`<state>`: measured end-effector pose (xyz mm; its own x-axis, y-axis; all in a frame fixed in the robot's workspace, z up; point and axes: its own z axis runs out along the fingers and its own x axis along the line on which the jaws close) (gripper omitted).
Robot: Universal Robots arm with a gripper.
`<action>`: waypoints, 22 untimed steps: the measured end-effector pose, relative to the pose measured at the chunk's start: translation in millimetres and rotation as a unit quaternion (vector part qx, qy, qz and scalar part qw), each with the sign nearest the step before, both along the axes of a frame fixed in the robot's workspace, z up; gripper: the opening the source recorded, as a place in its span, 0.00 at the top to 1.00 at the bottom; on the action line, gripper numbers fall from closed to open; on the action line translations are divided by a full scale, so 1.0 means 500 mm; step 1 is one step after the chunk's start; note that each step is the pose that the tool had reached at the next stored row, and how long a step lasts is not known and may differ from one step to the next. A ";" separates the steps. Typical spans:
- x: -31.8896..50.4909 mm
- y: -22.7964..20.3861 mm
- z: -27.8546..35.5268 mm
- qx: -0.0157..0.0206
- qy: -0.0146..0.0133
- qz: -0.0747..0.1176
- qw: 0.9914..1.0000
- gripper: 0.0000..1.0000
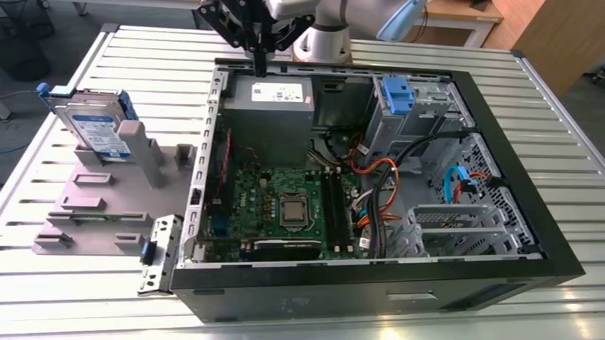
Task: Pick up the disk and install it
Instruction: 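Reach for the disk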
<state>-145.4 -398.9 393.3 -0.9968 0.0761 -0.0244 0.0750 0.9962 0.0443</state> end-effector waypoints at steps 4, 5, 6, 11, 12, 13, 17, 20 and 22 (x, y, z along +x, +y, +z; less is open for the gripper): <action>-0.014 0.0000 0.000 0.000 0.000 0.000 1.000 0.89; -0.018 0.0000 0.000 0.000 0.000 0.000 1.000 0.89; -0.022 0.0000 0.000 0.000 0.000 0.000 1.000 0.89; -0.039 0.0000 0.000 0.000 0.000 0.000 1.000 0.89; -0.042 0.0000 0.000 0.000 0.000 0.000 1.000 0.89; -0.046 0.0000 0.000 0.000 0.000 0.000 1.000 0.89; -0.061 0.0000 0.000 0.000 0.000 0.000 1.000 0.89; -0.072 0.0000 0.000 0.000 0.000 0.000 1.000 0.89; -0.080 0.0000 0.000 0.000 0.000 0.000 1.000 0.89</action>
